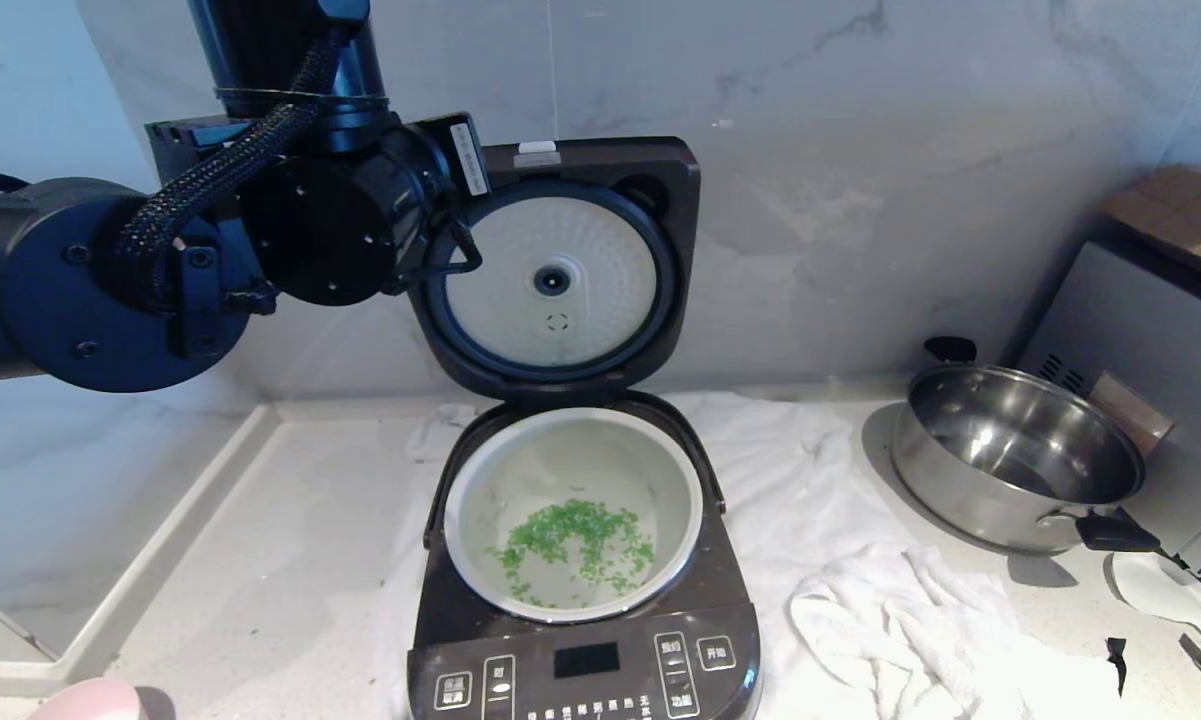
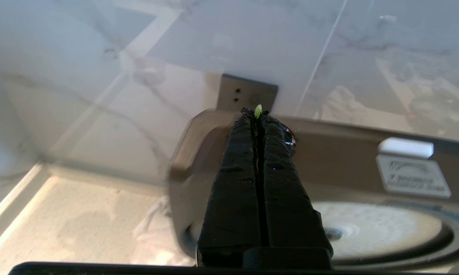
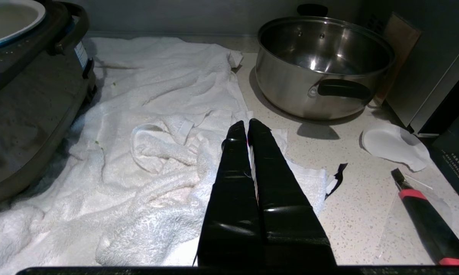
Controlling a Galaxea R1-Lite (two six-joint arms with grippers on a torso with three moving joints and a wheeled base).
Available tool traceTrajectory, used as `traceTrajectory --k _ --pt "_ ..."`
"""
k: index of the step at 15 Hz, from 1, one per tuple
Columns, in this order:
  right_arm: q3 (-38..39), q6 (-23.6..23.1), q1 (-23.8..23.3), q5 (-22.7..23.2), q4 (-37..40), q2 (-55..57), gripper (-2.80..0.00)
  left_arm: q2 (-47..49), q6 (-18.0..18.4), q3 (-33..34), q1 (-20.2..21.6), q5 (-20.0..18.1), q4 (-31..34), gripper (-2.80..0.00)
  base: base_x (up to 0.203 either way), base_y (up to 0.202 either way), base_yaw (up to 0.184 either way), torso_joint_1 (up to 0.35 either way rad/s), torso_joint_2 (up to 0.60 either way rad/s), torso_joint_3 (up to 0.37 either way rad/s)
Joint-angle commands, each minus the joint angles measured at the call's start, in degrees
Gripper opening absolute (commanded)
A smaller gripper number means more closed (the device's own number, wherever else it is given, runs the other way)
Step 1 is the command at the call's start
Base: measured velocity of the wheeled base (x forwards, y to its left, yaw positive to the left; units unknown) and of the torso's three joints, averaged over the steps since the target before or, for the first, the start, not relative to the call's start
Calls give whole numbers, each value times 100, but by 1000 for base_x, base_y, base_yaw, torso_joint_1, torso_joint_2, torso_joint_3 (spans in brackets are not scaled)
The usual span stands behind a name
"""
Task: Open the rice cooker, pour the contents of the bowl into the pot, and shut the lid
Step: Close the rice cooker
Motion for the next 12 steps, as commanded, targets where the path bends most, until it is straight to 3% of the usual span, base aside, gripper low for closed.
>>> traceTrajectory --k 1,6,10,12 --pt "0 -37 1 12 0 -1 -280 -131 -11 33 -7 13 -10 -280 0 0 0 0 0 0" --pt "0 -19 1 12 0 2 -280 400 -5 -1024 118 109 5 -280 0 0 0 0 0 0" --pt "0 -11 1 3 0 7 -280 762 650 -1008 117 134 51 -280 0 0 0 0 0 0" --pt "0 7 1 -6 0 -1 -280 682 750 -865 93 149 85 -280 0 0 0 0 0 0"
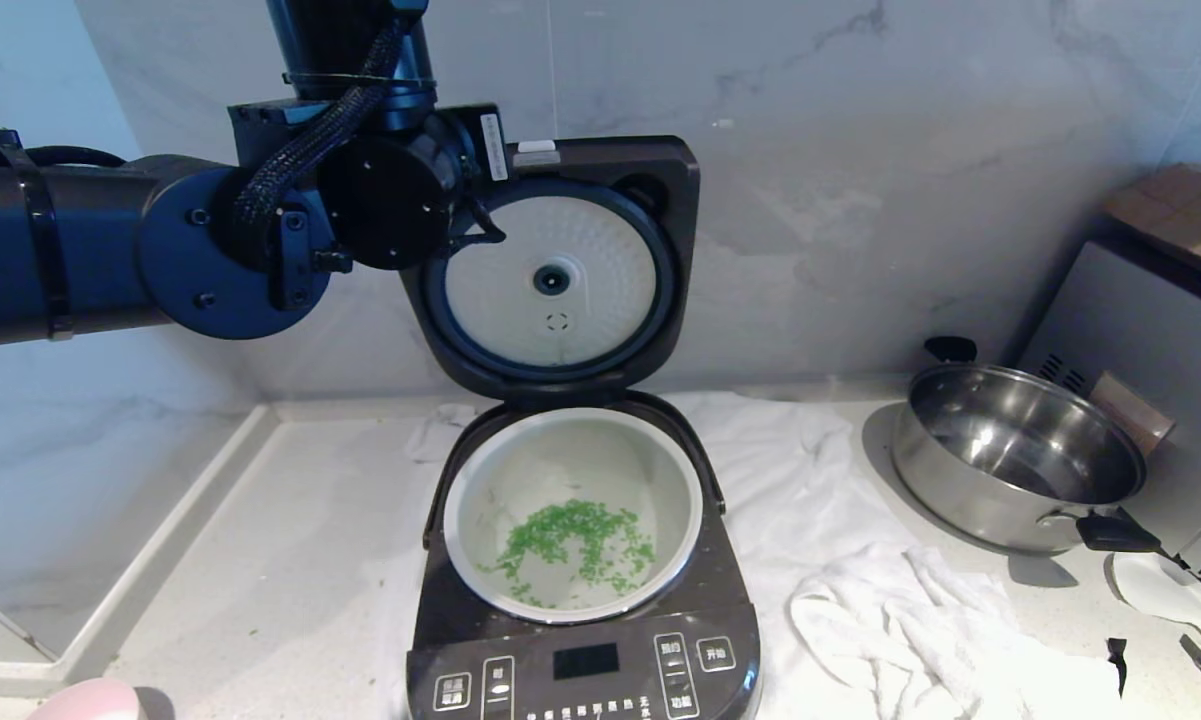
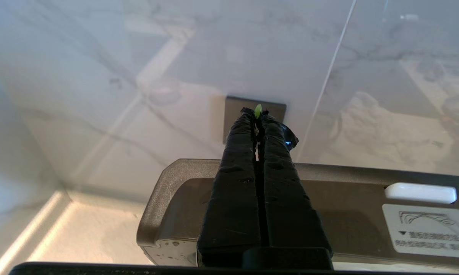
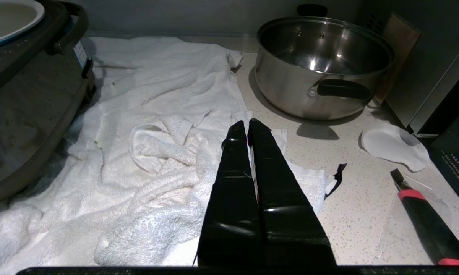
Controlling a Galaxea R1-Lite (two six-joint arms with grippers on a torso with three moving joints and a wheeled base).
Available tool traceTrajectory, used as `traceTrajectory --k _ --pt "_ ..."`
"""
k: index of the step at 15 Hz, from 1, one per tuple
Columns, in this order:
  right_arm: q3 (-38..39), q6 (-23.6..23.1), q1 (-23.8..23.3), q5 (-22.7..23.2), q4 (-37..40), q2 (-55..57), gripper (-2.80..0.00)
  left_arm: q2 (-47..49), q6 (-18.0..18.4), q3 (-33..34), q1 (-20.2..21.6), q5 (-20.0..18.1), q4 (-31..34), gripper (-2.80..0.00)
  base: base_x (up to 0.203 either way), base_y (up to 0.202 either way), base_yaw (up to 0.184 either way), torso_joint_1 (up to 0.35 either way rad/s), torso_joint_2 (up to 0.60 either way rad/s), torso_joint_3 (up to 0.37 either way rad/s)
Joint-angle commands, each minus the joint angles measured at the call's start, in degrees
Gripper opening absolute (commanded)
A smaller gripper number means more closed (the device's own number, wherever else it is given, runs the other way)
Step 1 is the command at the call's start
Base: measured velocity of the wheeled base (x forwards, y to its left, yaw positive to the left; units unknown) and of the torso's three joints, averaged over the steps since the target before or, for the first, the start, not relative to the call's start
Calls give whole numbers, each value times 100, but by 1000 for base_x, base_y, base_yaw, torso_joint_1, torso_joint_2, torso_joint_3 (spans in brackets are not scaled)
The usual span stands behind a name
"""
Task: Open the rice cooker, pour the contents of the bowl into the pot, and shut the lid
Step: Close the rice cooker
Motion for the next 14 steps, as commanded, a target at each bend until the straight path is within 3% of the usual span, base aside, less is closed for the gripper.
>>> traceTrajectory --k 1,5,14 --pt "0 -1 1 -6 0 7 -280 -107 34 172 -46 53 3 -280 0 0 0 0 0 0" --pt "0 -1 1 -2 0 -1 -280 -613 235 813 -196 -2 115 -280 0 0 0 0 0 0" --pt "0 8 1 -9 0 0 -280 -1700 233 2496 -696 -132 179 -280 0 0 0 0 0 0"
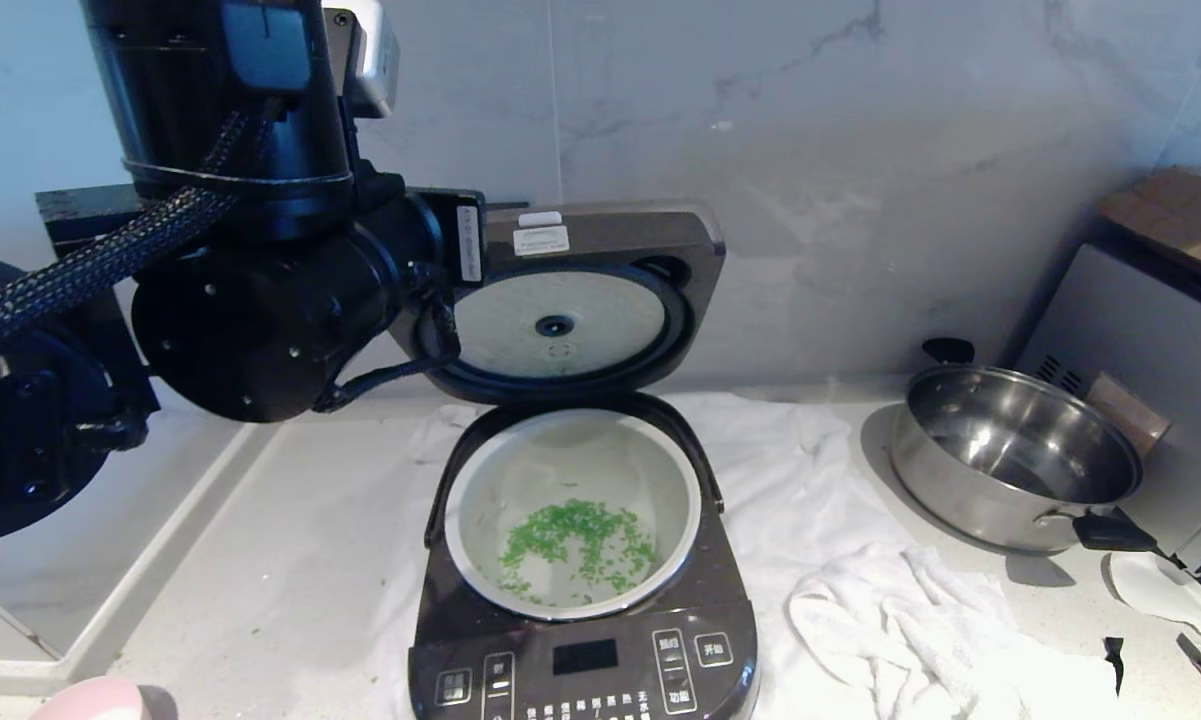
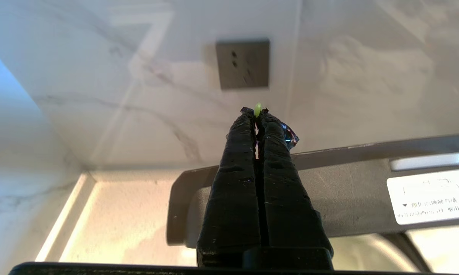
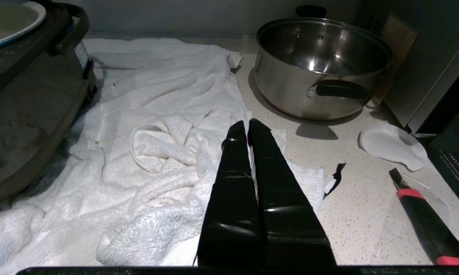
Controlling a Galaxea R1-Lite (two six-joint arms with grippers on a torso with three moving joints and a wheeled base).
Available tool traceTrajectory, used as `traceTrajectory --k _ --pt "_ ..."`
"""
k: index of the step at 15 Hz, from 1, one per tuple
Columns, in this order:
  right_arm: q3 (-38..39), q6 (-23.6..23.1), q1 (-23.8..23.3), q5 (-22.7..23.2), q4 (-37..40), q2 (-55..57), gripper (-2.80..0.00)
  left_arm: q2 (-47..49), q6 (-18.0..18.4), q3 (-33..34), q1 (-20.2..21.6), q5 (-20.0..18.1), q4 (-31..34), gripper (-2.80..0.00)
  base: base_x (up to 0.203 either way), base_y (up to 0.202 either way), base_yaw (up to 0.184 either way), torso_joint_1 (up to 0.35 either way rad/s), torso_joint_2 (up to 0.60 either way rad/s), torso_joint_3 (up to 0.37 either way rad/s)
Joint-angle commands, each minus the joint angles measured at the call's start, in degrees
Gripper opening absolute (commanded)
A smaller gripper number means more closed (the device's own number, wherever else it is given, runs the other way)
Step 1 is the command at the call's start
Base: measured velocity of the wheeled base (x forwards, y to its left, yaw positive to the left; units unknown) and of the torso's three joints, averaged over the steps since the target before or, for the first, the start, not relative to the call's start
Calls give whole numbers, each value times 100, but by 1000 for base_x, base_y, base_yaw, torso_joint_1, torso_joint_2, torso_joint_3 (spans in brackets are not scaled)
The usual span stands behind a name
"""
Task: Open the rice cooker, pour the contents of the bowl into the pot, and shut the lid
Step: Close the rice cooker
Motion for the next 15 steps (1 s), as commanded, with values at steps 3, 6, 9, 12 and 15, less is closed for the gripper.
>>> traceTrajectory --k 3,6,9,12,15 --pt "0 1 1 -12 10 7 -280 -737 -13 793 -177 7 -6 -280 0 0 0 0 0 0" --pt "0 1 1 -12 8 7 -280 -1119 -23 1232 -311 0 87 -280 0 0 0 0 0 0" --pt "0 1 1 -12 2 -1 -280 -1416 -46 1552 -354 -113 301 -280 0 0 0 0 0 0" --pt "0 1 1 -12 2 -1 -280 -1473 -413 1818 -446 -156 497 -280 0 0 0 0 0 0" --pt "0 1 1 -12 2 -1 -280 -1381 -694 2098 -601 -353 504 -280 0 0 0 0 0 0"
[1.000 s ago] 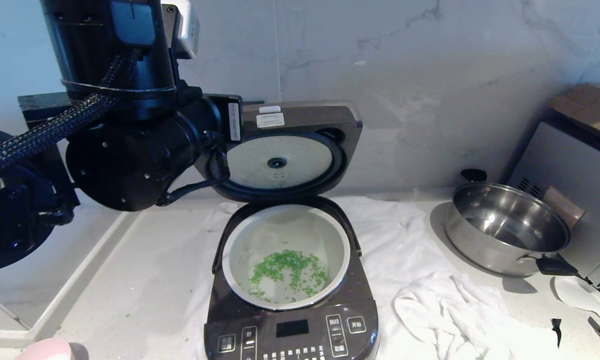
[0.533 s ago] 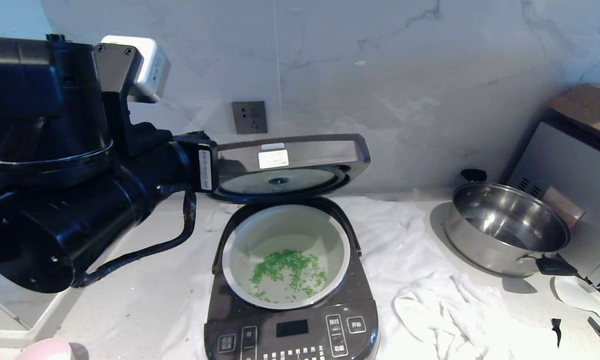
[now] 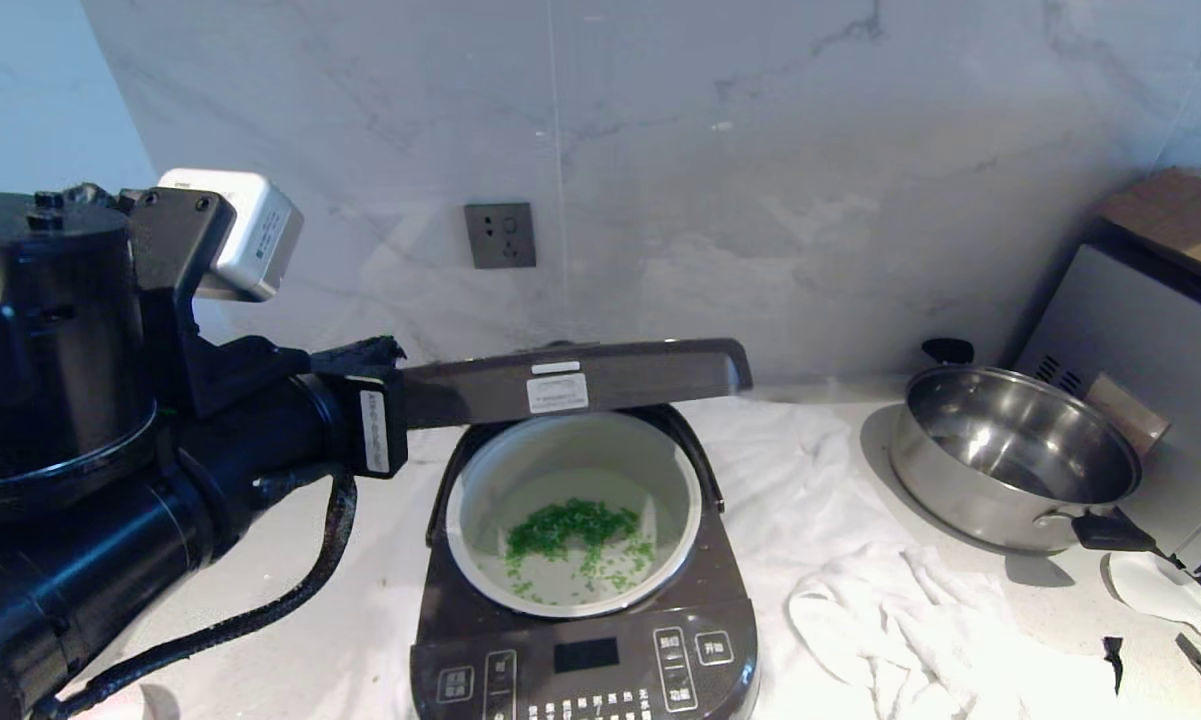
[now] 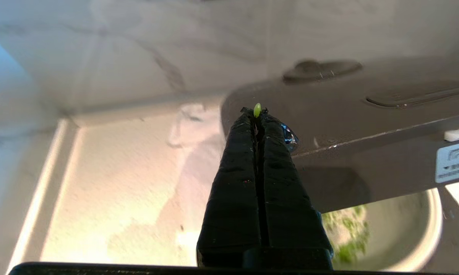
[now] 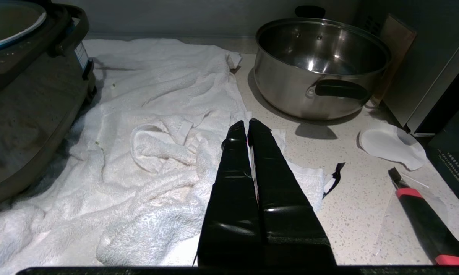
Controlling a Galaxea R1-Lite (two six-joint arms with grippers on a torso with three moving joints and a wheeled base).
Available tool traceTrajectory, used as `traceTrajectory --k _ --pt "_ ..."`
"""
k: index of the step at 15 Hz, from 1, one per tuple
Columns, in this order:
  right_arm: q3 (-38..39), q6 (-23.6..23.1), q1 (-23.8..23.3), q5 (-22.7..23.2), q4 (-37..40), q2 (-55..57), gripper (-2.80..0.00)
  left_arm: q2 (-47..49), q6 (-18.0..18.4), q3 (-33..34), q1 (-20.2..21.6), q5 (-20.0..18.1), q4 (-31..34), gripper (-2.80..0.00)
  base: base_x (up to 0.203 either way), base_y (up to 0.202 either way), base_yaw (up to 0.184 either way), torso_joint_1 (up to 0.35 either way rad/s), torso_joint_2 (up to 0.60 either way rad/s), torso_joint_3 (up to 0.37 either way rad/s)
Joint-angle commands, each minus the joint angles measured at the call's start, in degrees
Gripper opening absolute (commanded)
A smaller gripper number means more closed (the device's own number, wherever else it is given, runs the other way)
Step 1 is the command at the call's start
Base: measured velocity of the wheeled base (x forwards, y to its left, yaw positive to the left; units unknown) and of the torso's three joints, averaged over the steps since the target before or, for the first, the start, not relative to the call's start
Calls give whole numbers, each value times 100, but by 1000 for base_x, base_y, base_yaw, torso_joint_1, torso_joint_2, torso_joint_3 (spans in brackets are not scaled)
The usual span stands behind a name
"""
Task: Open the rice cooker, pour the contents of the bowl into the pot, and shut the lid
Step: Close the rice cooker
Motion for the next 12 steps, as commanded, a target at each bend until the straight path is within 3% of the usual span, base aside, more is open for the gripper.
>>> traceTrajectory --k 1,5,7,12 --pt "0 -4 1 5 0 7 -280 38 -75 155 -156 8 -8 -280 0 0 0 0 0 0" --pt "0 -3 1 5 0 7 -280 -18 -488 623 -694 -93 -63 -280 0 0 0 0 0 0" --pt "0 -4 1 5 0 7 -280 -98 -664 750 -711 -144 -61 -280 0 0 0 0 0 0" --pt "0 -4 1 5 0 7 -280 -420 -725 1412 -719 -828 -68 -280 0 0 0 0 0 0"
